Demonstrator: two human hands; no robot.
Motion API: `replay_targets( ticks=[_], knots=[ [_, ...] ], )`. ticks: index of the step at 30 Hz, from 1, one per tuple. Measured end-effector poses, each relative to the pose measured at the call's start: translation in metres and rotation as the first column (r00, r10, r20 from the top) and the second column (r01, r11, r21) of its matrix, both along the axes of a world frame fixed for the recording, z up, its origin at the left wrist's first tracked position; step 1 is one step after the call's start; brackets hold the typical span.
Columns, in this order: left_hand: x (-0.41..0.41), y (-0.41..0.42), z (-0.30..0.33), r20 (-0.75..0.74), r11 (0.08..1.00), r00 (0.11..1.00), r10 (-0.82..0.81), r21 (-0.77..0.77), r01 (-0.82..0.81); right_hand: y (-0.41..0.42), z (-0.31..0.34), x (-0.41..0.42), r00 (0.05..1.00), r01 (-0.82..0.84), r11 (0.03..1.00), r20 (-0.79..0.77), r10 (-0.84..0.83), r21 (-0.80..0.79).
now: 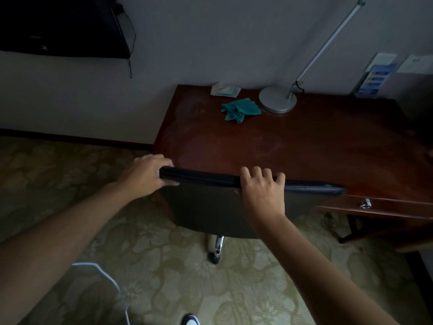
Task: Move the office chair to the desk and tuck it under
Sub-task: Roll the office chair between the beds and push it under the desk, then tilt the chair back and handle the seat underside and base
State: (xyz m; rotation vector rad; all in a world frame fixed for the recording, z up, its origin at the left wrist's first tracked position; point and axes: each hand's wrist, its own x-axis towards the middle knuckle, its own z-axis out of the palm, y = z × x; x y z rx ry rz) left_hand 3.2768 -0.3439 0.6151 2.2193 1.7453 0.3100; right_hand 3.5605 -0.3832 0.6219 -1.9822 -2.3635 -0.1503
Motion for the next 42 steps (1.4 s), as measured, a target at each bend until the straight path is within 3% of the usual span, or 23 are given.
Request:
replay_targets(
  ticks=[9, 13, 16, 19, 27, 32, 36, 42],
  knots=[
    [0.009, -0.009, 0.0, -0.063, 0.997, 0.996, 0.069, -0.017, -0.07, -0.01, 0.004, 0.006, 0.995, -0.066, 0.998, -0.082, 0.064, -0.024],
    [0.03, -0.028, 0.001, -0.144, 0.993, 0.982, 0.119, 0.021, -0.117, -0.031, 0.007, 0.03, 0.948, -0.152, 0.983, -0.295, 0.117, -0.101],
    [0.068, -0.049, 0.003, -0.158, 0.993, 0.985, 0.073, 0.106, -0.056, -0.051, 0.013, 0.048, 0.868, -0.155, 0.979, -0.491, 0.069, -0.135],
    [0.12, -0.071, 0.006, -0.183, 0.988, 0.983, 0.014, 0.156, 0.015, -0.075, 0.021, 0.066, 0.817, -0.145, 0.976, -0.576, 0.025, -0.164],
    [0.303, -0.112, 0.055, 0.147, 0.963, 0.967, -0.209, 0.204, 0.177, -0.14, 0.077, 0.214, 0.759, 0.208, 0.978, -0.63, -0.168, -0.01],
    [0.457, -0.148, 0.091, 0.195, 0.888, 0.872, -0.449, 0.207, 0.411, -0.209, 0.11, 0.352, 0.682, 0.431, 0.902, -0.661, -0.313, 0.018],
    [0.584, -0.198, 0.099, 0.202, 0.78, 0.755, -0.624, 0.211, 0.589, -0.302, 0.105, 0.452, 0.569, 0.591, 0.802, -0.66, -0.491, -0.088],
    [0.748, -0.314, 0.082, 0.252, 0.521, 0.475, -0.843, 0.165, 0.837, -0.469, 0.073, 0.553, 0.226, 0.871, 0.456, -0.674, -0.704, -0.183]
  ],
)
